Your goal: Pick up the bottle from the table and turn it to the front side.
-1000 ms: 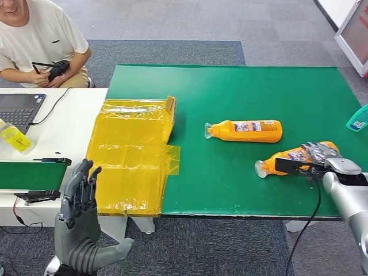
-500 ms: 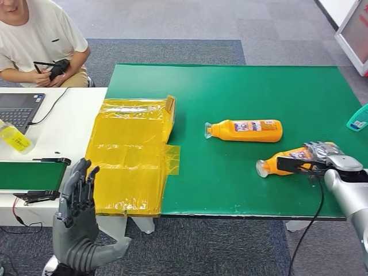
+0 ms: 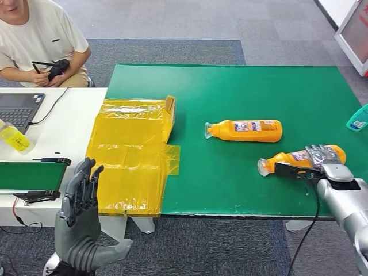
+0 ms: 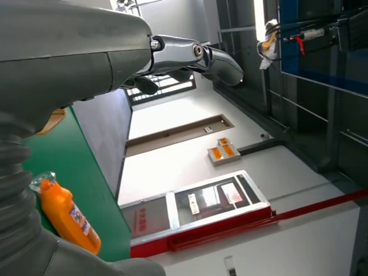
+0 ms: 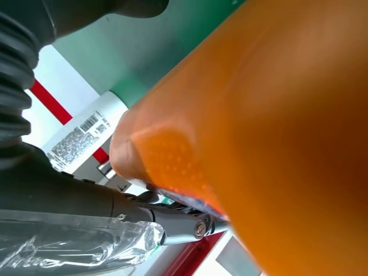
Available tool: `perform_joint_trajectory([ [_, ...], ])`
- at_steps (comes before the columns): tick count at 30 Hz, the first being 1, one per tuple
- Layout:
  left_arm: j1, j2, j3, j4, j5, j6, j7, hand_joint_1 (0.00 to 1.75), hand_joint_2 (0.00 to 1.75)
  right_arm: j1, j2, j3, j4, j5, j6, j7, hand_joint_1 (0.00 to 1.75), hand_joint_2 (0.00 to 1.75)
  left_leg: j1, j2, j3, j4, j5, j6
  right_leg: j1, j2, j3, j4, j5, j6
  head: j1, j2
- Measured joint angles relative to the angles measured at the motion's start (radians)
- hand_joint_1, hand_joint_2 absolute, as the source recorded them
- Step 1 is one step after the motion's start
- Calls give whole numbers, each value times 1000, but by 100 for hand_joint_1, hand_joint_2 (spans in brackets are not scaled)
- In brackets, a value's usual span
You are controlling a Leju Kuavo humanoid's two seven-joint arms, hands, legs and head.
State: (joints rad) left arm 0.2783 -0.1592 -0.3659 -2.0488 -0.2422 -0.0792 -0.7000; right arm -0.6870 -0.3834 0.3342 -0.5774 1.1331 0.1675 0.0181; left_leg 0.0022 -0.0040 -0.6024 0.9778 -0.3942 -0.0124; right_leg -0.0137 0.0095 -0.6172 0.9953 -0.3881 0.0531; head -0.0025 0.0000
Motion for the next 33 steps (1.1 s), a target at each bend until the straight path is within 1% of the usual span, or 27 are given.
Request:
perform_joint_trajectory([
  [6,-7,-1,-1,1,0,-10,0,0,175,1,27,1,42,3,-62,2,0,175,0,0,3,0,-1,0,1,0,3,0,0,-1,0,0],
  [11,-11,-1,-4,3,-6,-17,0,0,175,25,50,0,57,4,-131,0,0,175,2,0,11,0,-4,-2,2,1,9,-1,-2,-2,0,0],
  [12,-11,-1,-5,3,-6,-18,0,0,175,28,53,-1,59,4,-136,1,5,175,2,1,12,0,-5,-2,2,1,11,-1,-2,-3,0,0],
  [15,-12,-2,-8,5,-6,-18,0,0,175,31,58,-2,66,7,-141,2,136,175,2,1,16,0,-5,-2,3,1,14,-2,-2,-3,0,0],
  [16,-12,-2,-8,5,-6,-18,0,0,175,33,60,-2,67,9,-141,2,175,175,3,1,17,0,-6,-2,3,2,15,-2,-2,-3,0,0],
  [19,-13,-2,-9,7,-6,-18,0,0,175,42,66,-3,70,14,-151,-1,175,175,5,3,21,0,-7,-3,5,4,19,-5,-2,-4,0,0],
  [29,-13,-4,-9,10,-6,-19,0,0,175,45,73,-4,73,17,-164,-11,175,175,5,3,23,0,-6,-1,5,3,23,-5,-3,-2,0,0],
  [33,-12,-5,-9,10,-8,-19,0,0,175,52,77,-7,72,21,-199,-38,175,175,5,3,22,0,-8,-2,5,4,23,-5,-4,-3,0,0],
])
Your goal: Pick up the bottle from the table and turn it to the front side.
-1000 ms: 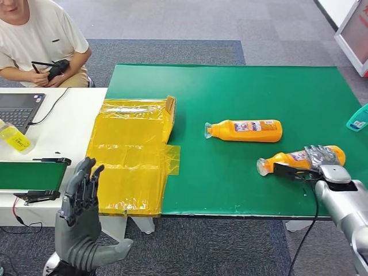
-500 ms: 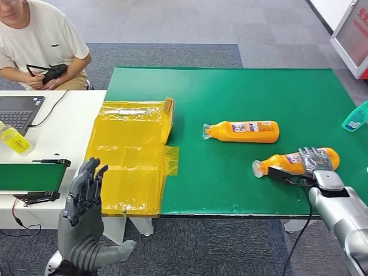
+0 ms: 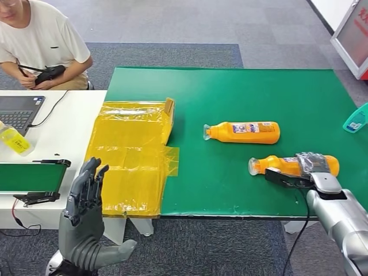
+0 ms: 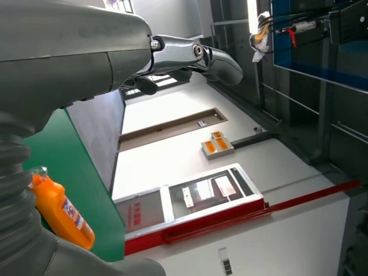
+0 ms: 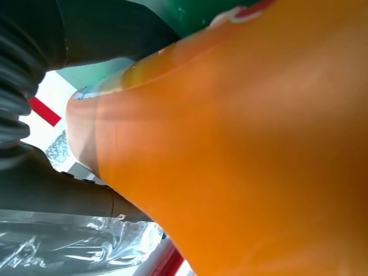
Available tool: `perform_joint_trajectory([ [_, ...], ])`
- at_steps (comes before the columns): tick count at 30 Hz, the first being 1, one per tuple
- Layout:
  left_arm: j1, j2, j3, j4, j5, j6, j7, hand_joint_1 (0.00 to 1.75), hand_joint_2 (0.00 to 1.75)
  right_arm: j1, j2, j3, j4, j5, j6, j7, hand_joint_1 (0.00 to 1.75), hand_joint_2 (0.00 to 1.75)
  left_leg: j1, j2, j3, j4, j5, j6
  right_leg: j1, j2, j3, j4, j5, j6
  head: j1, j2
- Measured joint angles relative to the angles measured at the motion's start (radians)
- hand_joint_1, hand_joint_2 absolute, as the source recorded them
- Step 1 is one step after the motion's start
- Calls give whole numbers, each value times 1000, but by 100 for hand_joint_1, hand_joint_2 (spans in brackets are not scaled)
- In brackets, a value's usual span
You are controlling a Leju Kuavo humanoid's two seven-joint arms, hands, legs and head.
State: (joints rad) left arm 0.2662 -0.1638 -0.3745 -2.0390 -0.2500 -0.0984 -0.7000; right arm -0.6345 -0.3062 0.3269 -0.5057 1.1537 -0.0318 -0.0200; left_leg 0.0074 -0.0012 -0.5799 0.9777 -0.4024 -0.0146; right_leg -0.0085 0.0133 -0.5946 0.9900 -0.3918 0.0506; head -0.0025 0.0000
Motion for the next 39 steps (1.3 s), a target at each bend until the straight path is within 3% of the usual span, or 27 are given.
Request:
perform_joint_trajectory([
  [8,14,-14,6,0,-19,-15,0,0,175,105,46,-66,-143,-60,-55,-124,175,175,2,0,1,0,-2,-3,3,1,0,0,-2,-3,0,0],
  [15,27,-34,16,0,-24,-25,0,0,175,248,131,-165,-375,-283,-41,-281,175,175,4,0,1,0,-4,-5,5,0,0,0,-3,-5,0,0],
  [20,35,-58,38,1,-22,-35,7,0,175,392,250,-214,-617,-534,76,-389,175,175,6,0,0,0,-4,-6,7,0,-1,0,-4,-6,0,0],
  [24,31,-81,52,6,-22,-37,25,0,175,529,389,-202,-810,-581,42,-417,175,175,6,-2,-7,-1,-1,-7,7,-3,-7,2,-6,-7,0,0],
  [27,26,-88,52,11,-34,-14,38,0,175,578,459,-197,-860,-712,58,-462,175,175,7,-2,-8,-1,-1,-8,7,-3,-9,2,-6,-8,0,0],
  [32,20,-88,46,23,-53,13,52,0,175,621,528,-200,-872,-904,140,-503,175,175,6,-2,-9,-1,-3,-7,6,-3,-10,2,-6,-8,0,0],
  [39,14,-88,36,37,-159,74,78,0,175,677,575,-191,-920,-884,102,-522,175,175,6,-2,-10,-1,-3,-7,7,-3,-11,2,-7,-8,0,0],
])
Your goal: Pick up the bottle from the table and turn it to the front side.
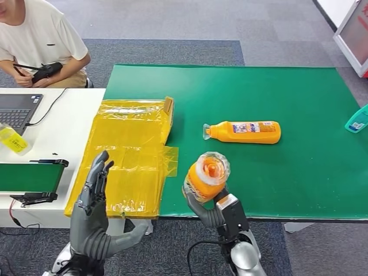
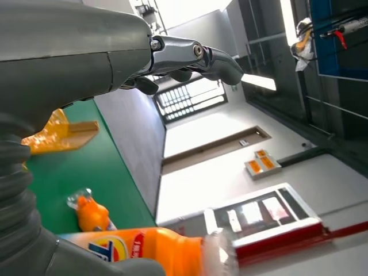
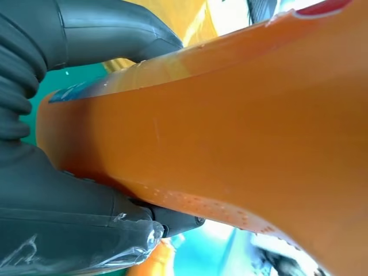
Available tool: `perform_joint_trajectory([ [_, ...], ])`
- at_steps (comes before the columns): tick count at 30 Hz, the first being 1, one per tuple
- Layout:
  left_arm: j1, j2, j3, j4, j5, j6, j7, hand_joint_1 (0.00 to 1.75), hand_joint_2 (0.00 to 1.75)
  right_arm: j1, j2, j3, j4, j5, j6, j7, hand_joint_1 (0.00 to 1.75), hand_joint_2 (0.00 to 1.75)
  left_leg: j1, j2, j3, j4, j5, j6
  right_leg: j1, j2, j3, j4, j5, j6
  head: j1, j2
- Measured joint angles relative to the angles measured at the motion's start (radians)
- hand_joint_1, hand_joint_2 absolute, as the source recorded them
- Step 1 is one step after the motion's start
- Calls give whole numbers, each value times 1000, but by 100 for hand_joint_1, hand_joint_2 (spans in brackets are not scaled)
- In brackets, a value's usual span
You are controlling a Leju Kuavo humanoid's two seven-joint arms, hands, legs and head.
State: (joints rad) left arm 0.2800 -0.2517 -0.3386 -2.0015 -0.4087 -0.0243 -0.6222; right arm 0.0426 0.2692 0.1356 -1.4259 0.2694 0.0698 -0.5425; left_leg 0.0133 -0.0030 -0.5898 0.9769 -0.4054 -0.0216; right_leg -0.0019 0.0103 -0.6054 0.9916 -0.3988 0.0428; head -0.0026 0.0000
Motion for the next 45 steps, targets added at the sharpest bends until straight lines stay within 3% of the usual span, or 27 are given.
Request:
perform_joint_trajectory([
  [8,-21,16,-45,12,-79,113,37,0,175,64,-10,115,-187,303,-267,-45,175,175,0,0,-1,0,0,0,0,0,-1,0,0,0,0,0],
  [15,-66,38,-101,23,-43,81,78,0,175,59,-45,210,-276,411,-384,-47,175,175,0,0,-1,0,0,0,0,0,-1,0,0,0,0,0],
  [25,-111,50,-145,48,-16,48,88,0,175,31,-79,286,-317,476,-451,-25,175,175,0,0,-1,0,0,0,0,0,-1,0,1,0,0,0],
  [45,-221,81,-257,149,-101,30,127,0,175,1,-82,297,-222,504,-475,-7,175,175,0,0,-1,0,0,0,0,0,-1,0,0,0,0,0],
])
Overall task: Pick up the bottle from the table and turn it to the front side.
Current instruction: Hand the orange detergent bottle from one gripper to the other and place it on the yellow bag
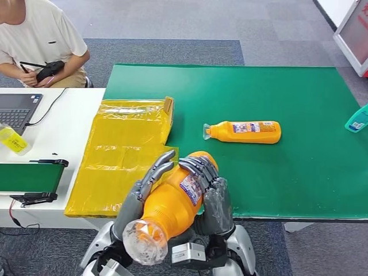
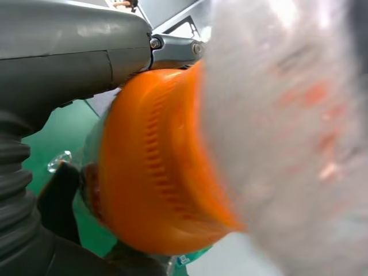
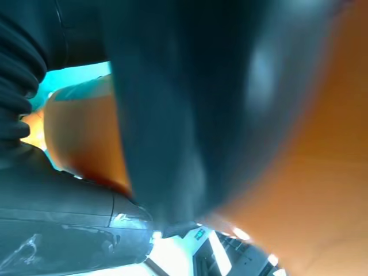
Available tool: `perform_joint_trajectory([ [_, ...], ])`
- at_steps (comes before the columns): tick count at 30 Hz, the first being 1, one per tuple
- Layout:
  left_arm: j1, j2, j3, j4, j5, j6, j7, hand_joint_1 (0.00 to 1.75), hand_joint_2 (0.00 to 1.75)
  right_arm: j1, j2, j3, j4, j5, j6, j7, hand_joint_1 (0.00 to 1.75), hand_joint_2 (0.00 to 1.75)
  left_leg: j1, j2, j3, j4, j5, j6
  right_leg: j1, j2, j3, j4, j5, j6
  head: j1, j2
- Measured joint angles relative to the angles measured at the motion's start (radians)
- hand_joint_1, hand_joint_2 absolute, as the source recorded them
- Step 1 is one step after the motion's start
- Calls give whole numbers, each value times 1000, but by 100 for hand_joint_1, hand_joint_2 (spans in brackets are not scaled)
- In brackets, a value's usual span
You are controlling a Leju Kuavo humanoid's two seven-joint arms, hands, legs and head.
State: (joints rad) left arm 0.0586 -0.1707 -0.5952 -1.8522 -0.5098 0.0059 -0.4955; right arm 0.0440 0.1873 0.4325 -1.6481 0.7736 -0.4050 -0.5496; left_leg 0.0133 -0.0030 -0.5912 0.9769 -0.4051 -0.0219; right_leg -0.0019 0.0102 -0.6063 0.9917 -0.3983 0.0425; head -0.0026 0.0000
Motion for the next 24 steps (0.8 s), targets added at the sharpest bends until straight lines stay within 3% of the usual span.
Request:
perform_joint_trajectory([
  [12,-78,-12,-51,85,11,-20,10,1,175,-34,16,2,113,-27,-21,-18,175,175,0,0,0,0,0,0,0,0,0,0,0,0,0,0],
  [16,-83,-14,-54,93,2,-11,20,175,175,-34,17,3,114,-31,-25,-13,175,175,0,0,0,0,0,0,0,0,0,0,0,0,0,0],
  [18,-86,-14,-55,98,-5,-8,23,175,175,-34,17,3,114,-37,-25,-9,175,175,0,0,0,0,0,0,0,0,0,0,0,0,0,0],
  [22,-91,-16,-56,105,-13,-1,30,175,175,-36,17,3,112,-66,-18,-1,0,175,0,0,-1,0,0,0,0,0,0,0,0,0,0,0],
  [24,-92,-17,-57,107,-14,3,34,175,175,-38,18,3,112,-80,-10,4,0,175,0,0,-1,0,0,0,0,0,0,0,0,0,0,0],
])
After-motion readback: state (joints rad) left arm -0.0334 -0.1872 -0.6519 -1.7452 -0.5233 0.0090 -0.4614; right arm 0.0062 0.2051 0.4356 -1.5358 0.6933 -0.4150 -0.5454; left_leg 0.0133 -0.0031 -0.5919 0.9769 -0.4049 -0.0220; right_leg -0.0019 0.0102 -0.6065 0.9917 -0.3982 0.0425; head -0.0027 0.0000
